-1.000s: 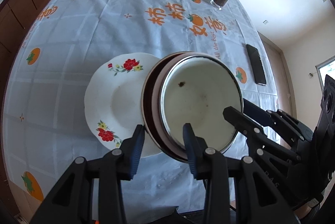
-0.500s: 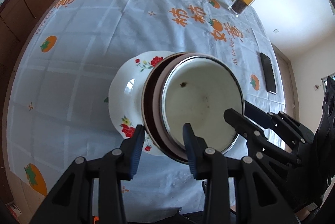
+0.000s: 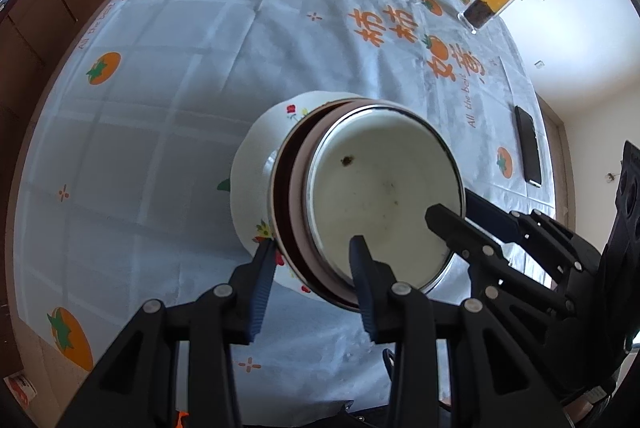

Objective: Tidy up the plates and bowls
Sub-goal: 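Lift and carry the bowl stack with both grippers over the flowered plates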

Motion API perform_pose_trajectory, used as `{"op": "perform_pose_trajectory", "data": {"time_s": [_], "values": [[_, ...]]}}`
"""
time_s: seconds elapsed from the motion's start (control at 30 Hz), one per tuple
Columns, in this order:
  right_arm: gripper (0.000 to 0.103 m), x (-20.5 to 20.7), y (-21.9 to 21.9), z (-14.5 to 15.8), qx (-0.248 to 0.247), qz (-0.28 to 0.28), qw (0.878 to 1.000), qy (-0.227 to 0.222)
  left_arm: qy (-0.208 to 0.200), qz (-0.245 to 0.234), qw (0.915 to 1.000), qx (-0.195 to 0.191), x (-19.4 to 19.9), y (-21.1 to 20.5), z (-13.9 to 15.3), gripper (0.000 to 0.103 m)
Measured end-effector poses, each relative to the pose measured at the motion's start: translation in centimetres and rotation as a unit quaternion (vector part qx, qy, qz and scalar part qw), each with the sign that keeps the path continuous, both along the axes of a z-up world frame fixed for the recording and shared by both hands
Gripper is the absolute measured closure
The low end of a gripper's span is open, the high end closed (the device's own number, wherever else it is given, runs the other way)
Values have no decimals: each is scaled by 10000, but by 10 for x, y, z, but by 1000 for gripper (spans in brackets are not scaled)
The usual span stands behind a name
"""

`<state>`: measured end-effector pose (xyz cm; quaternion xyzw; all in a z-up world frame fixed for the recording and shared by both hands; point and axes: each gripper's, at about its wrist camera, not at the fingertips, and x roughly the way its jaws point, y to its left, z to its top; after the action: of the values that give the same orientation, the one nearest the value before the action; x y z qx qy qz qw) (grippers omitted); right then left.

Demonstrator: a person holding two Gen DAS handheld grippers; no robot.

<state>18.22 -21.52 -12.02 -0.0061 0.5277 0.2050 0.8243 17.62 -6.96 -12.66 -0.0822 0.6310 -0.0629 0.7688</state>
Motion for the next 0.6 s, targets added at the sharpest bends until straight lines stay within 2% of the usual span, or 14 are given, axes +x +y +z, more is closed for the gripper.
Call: {"op": "perform_pose_trajectory", "data": {"time_s": [0.6], "values": [[73,10,4,-14,-64,12,9998,192,293,-36,9996,-26,11,2,-20,67]]}}
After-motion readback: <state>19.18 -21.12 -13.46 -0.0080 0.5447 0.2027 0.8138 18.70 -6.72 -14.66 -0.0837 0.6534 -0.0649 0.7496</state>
